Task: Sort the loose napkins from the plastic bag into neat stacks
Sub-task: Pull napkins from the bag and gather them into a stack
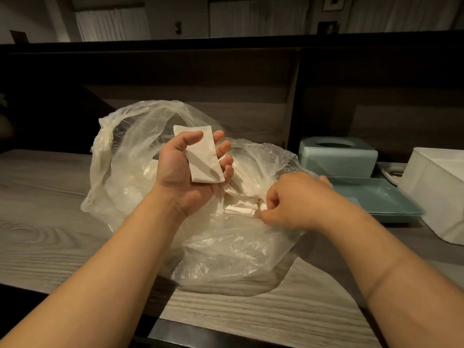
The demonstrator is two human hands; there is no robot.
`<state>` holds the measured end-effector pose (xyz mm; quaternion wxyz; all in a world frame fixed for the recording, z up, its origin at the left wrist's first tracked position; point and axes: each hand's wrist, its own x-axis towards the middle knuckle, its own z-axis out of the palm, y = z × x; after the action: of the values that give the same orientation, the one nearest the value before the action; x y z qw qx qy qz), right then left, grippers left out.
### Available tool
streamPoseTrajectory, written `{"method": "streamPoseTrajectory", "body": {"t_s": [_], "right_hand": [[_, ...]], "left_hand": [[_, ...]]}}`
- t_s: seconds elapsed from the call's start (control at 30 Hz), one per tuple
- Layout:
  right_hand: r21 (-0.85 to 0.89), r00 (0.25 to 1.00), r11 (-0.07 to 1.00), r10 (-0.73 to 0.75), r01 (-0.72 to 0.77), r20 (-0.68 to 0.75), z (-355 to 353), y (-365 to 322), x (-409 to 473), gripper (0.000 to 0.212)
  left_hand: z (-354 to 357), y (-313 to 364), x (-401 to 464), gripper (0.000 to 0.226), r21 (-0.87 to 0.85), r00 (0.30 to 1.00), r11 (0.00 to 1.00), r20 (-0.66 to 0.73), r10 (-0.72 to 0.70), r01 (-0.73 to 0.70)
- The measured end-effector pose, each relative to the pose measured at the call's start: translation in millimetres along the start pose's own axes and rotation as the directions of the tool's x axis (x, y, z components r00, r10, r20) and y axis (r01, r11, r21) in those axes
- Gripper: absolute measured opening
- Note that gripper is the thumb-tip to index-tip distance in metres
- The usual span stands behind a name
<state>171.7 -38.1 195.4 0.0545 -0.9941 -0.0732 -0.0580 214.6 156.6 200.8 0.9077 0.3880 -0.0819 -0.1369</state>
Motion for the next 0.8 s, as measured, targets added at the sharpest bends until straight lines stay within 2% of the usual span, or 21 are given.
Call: {"method": "streamPoseTrajectory", "body": {"t_s": [0.1, 0.2, 0.33, 0.5, 0.8], "right_hand": [[0.143, 0.978, 0.987, -0.046, 0.076, -0.204, 3, -5, 2, 0.021], [0.210, 0.927, 0.964, -0.078, 0.164, -0.366, 9, -10, 4, 0.014], [0.151, 0.948, 0.980, -0.076, 0.128, -0.309, 15, -8, 6, 0.022], [0.220, 0.950, 0.971, -0.022, 0.095, -0.313, 17, -6, 8, 0.016], [0.272, 0.956, 0.961, 0.038, 0.045, -0.290, 15, -6, 12, 0.019]], "left_hand": [[1, -1, 0, 0.057, 0.024, 1.000, 1.000, -0.005, -0.005, 0.005], [1, -1, -1, 0.058, 0.027, 1.000, 1.000, -0.002, -0.006, 0.006], [1, -1, 0, 0.059, 0.026, 1.000, 1.000, -0.012, -0.006, 0.007], [2, -2, 0, 0.061, 0.036, 1.000, 0.999, -0.030, -0.010, 0.011], [2, -3, 0, 0.058, 0.042, 1.000, 0.999, -0.022, -0.017, 0.018]]}}
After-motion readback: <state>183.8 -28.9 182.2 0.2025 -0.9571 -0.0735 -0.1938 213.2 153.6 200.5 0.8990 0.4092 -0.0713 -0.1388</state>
